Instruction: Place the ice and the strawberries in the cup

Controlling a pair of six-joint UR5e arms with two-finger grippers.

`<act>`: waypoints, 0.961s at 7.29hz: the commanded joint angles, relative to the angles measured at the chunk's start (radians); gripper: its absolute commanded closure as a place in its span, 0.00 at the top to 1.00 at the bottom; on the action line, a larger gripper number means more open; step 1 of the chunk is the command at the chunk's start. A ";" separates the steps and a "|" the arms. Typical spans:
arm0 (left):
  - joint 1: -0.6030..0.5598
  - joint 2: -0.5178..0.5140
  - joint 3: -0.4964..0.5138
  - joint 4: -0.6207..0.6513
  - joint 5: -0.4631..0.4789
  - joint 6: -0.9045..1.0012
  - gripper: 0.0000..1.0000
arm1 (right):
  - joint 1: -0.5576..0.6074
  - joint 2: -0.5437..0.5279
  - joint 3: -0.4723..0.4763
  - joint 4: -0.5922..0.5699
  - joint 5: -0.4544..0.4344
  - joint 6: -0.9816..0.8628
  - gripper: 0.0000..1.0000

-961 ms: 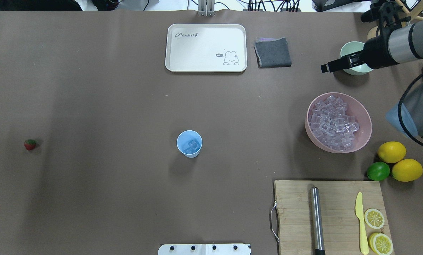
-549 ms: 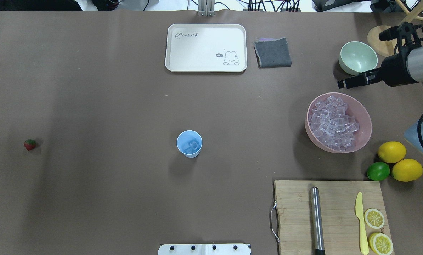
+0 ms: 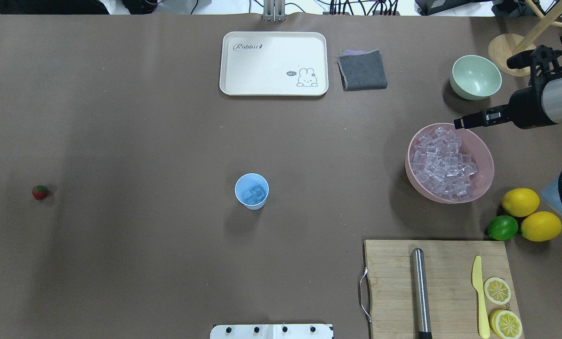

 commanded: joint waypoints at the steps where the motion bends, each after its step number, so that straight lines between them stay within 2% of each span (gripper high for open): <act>1: 0.000 0.009 0.004 -0.020 0.000 -0.001 0.98 | -0.067 0.007 0.005 -0.003 -0.080 0.099 0.80; 7: 0.000 0.001 0.004 -0.021 0.002 0.001 0.98 | -0.140 -0.003 -0.001 -0.003 -0.201 0.285 0.85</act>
